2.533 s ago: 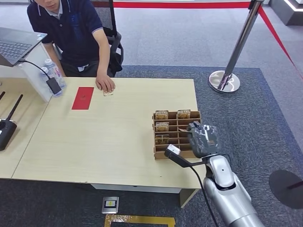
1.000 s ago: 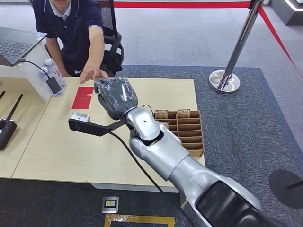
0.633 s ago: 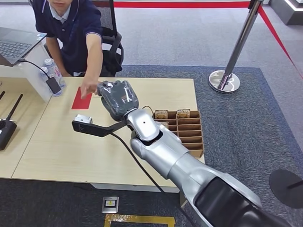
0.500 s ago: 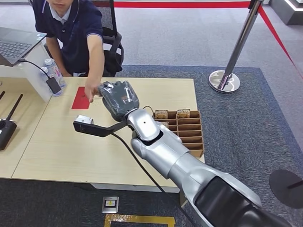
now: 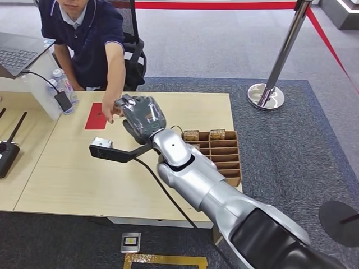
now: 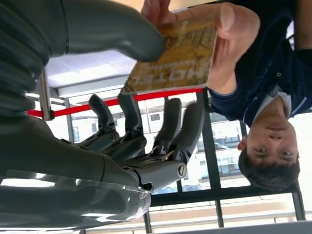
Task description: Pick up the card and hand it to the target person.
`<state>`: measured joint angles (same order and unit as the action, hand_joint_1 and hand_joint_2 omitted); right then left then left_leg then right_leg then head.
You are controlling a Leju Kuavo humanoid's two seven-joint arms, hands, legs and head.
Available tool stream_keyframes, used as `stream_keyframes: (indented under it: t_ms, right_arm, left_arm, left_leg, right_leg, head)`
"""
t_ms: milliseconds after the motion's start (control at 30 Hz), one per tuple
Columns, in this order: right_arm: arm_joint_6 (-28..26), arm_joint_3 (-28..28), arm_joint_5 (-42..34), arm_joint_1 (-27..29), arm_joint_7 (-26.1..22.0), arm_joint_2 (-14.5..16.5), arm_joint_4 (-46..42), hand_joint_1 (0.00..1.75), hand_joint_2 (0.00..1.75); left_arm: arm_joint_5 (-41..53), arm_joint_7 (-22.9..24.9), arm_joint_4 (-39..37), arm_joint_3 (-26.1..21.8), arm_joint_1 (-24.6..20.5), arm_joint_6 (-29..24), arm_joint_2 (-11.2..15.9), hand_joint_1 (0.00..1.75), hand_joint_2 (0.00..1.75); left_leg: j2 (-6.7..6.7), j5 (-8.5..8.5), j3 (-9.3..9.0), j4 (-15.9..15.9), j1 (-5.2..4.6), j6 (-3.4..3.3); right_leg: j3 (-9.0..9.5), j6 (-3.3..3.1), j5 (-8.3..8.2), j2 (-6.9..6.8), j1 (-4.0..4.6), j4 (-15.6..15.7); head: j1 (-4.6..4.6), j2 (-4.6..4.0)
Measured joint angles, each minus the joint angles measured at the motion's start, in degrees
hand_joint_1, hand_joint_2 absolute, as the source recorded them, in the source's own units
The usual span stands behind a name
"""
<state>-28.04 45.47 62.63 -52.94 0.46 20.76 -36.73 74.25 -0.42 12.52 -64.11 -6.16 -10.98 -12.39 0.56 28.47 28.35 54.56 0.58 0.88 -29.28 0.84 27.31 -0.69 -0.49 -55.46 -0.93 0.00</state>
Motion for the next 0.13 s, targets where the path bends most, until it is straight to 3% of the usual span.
stream_keyframes:
  t_ms: [133]
  right_arm:
    - [-0.1,-3.0,0.9,1.8,-3.0,-0.2,-2.2,0.0,1.75]
  left_arm:
    - [-0.4,0.0,0.0,0.0,0.0,-0.1,0.0,0.0,0.0]
  left_leg:
    - [0.0,0.0,0.01,0.0,0.0,0.0]
  right_leg:
    - [-0.02,0.0,0.0,0.0,0.0,0.0]
  head:
    - [0.01,0.0]
